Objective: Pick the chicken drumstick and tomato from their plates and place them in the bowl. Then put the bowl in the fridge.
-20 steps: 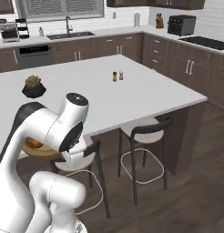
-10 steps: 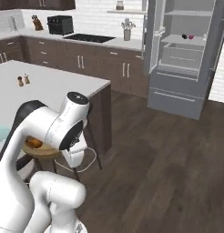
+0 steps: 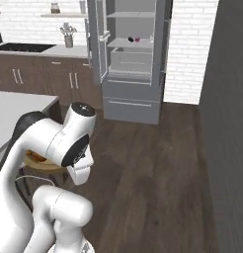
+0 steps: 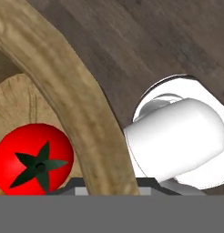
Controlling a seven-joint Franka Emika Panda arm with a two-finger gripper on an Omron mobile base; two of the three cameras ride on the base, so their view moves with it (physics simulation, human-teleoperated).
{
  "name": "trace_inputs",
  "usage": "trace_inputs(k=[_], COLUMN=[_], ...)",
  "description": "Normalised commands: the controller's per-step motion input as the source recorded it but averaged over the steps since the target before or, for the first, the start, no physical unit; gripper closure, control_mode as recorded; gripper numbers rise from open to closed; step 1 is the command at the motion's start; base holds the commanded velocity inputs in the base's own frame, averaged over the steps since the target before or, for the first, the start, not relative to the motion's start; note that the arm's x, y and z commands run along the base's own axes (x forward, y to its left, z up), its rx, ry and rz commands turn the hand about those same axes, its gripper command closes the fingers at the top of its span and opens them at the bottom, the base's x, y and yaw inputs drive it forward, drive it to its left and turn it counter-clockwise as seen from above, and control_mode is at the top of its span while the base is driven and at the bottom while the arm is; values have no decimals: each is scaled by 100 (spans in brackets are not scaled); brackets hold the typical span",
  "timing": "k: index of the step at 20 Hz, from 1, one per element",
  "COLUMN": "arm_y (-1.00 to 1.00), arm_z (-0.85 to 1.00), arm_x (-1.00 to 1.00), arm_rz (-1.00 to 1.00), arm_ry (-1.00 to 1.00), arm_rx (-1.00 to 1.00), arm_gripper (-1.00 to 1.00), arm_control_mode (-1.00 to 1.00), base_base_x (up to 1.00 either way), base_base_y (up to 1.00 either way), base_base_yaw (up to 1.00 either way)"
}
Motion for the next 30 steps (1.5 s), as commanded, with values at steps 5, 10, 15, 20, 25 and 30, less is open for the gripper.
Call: trace_inputs(k=[5, 10, 15, 20, 25, 30], arm_y=[0, 0, 0, 0, 0, 0], arm_z=[0, 0, 0, 0, 0, 0], arm_x=[0, 0, 0, 0, 0, 0], arm_rz=[0, 0, 0, 0, 0, 0], arm_ry=[0, 0, 0, 0, 0, 0], arm_rx=[0, 0, 0, 0, 0, 0], arm_gripper=[100, 100, 100, 100, 100, 100], arm_control_mode=[100, 100, 100, 100, 100, 100], base_base_x=[100, 100, 100, 100, 100, 100], base_base_y=[0, 0, 0, 9, 19, 49], base_base_yaw=[-2, 0, 0, 0, 0, 0])
